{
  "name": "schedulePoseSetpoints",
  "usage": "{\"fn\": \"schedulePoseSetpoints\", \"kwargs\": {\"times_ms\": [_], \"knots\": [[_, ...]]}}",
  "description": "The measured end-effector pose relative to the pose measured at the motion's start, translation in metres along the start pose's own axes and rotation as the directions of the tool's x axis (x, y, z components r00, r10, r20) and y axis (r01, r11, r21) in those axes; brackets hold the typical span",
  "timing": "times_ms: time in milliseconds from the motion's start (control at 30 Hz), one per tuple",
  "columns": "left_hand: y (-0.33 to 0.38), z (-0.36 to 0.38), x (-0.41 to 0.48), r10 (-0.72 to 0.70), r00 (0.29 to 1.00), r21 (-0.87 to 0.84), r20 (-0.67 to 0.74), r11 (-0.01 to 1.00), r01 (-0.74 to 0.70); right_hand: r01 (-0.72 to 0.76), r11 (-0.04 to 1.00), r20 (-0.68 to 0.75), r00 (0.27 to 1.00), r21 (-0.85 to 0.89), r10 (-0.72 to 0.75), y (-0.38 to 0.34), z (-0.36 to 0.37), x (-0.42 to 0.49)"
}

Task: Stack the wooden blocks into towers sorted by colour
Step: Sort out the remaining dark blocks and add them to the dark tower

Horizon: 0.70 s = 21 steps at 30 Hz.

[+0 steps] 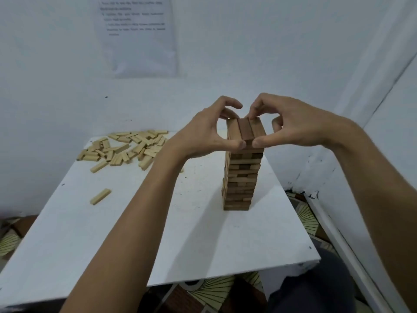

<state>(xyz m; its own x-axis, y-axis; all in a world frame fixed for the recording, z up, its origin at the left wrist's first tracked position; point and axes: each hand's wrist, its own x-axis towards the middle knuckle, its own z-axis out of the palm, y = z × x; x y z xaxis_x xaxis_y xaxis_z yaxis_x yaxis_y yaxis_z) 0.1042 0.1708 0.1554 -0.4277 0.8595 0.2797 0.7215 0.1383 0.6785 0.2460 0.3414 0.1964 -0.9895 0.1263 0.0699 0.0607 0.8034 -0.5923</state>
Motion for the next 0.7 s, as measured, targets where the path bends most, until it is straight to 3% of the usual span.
{"fn": "schedulePoseSetpoints", "kwargs": {"times_ms": [700], "knots": [[-0.019,0.02,0.016,-0.055,0.997,-0.005,0.047,0.998,0.055,-0.005,1.0,0.01,1.0,0.003,0.005,0.035,0.01,0.012]]}}
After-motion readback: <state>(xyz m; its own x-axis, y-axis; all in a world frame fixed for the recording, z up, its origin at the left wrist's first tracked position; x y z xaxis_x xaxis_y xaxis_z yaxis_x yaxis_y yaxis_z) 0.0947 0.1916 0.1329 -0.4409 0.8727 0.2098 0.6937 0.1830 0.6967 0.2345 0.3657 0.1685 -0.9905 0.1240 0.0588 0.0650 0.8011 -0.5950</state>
